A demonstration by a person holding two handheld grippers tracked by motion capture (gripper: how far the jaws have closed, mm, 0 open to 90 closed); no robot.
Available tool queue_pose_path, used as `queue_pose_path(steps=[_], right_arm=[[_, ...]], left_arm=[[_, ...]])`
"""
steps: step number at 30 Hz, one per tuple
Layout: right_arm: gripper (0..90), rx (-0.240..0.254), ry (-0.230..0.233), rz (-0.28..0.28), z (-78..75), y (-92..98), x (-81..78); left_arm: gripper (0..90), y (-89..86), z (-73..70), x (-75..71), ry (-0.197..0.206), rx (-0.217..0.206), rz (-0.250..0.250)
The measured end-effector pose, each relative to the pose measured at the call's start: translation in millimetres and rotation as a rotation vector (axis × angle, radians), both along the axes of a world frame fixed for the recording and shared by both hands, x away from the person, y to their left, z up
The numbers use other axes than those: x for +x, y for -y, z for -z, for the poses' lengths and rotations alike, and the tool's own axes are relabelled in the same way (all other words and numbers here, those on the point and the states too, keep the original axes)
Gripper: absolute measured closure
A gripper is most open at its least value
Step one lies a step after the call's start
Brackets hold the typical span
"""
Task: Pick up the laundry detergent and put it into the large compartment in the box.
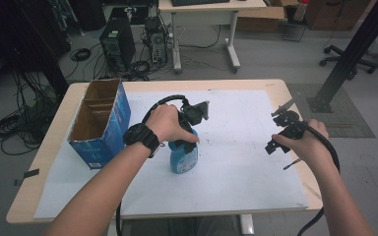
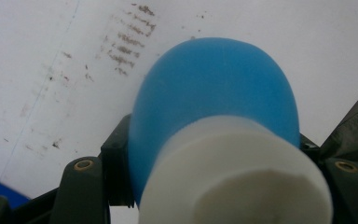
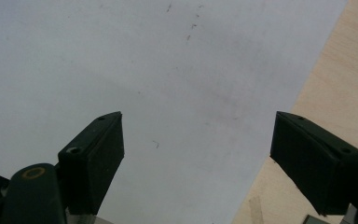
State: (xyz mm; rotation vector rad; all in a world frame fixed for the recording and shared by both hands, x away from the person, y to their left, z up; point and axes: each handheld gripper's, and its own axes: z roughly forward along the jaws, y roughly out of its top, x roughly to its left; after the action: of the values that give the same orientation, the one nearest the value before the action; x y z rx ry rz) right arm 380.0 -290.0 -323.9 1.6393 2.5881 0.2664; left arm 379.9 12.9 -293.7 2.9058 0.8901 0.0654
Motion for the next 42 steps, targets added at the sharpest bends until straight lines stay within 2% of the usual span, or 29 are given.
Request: queue_pose_path(steps=[9,11,15,20,33,42], right_arm=[[17.4,-0.002,0.001,0.002,-2.2,1.4,0.5],[17.4,-0.001,0.001,0.003,-2.7,0.2,1.2],[17.4,-0.001,-0.001,0.004,-3.0,-1.4,1.9],[17.4,-0.004,0.000,-0.005,-4.8,-3.9,2.4],[17.4,0.003,0.019,-0.011,-21.4,-10.1,3.3],[17.4,0.005,0.023,-0.018,-30.1,-15.6,5.2]], left_arm=[[37.5,-1.2,-2.8,0.7,-0.016,-0.007,0.002],[37.5,-2.4,-8.3,1.1,-0.028,-0.015,-0.002],[37.5,-3.5,-13.9,0.9,-0.026,-0.020,0.006],[37.5,-7.7,-28.7,-0.4,-0.014,-0.025,0.017],[37.5,-22.0,-72.2,-1.9,0.011,-0.035,0.009],[37.5,-23.9,-96.8,-1.5,0.021,-0.039,0.001]])
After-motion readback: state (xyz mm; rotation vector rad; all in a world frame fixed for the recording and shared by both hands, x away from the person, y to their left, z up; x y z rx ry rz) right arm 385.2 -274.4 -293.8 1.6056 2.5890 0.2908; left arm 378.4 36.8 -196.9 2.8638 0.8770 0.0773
